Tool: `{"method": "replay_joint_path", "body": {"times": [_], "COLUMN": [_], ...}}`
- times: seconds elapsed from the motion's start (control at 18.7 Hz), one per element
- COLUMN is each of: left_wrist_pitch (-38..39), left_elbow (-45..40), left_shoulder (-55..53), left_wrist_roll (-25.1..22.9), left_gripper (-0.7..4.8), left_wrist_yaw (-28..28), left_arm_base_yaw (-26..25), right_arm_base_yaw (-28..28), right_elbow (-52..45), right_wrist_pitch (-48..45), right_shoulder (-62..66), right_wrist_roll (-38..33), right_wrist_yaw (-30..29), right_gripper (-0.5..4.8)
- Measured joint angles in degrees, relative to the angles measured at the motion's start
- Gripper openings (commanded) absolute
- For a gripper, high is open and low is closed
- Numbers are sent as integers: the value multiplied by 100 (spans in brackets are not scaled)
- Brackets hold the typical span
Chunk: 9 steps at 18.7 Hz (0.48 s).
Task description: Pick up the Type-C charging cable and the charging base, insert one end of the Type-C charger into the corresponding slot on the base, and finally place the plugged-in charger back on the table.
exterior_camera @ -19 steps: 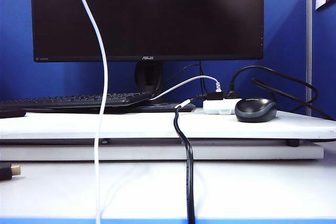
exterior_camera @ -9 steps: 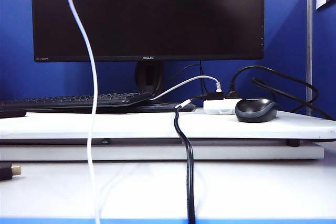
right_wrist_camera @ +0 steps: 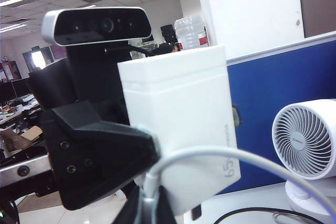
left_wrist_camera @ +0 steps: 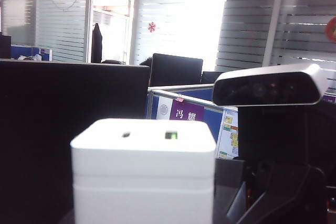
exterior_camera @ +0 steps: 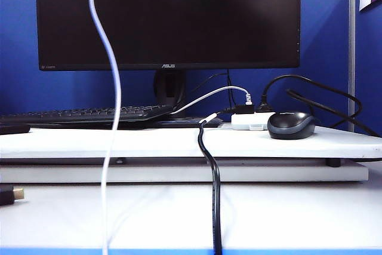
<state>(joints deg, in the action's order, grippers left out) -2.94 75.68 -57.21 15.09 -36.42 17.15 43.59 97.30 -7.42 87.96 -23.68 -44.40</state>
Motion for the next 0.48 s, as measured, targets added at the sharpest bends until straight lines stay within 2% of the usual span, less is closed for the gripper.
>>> {"method": "replay_joint_path", "body": {"times": [0.27, 0.48], "left_wrist_pitch": [4, 52], "left_elbow": [0, 0], "left_shoulder": [0, -11], "left_wrist_roll": [2, 2], "left_gripper": [-5, -5], "left_wrist_yaw": [-2, 98], "left_arm_base_yaw": [-2, 15], "right_arm_base_yaw": [-28, -431], "right_elbow": [0, -2], "right_wrist_pitch": [4, 505], "right_shoulder": [0, 0], "right_wrist_roll": [0, 127], "right_wrist_yaw": [-20, -39], "right_gripper": [-2, -2]}}
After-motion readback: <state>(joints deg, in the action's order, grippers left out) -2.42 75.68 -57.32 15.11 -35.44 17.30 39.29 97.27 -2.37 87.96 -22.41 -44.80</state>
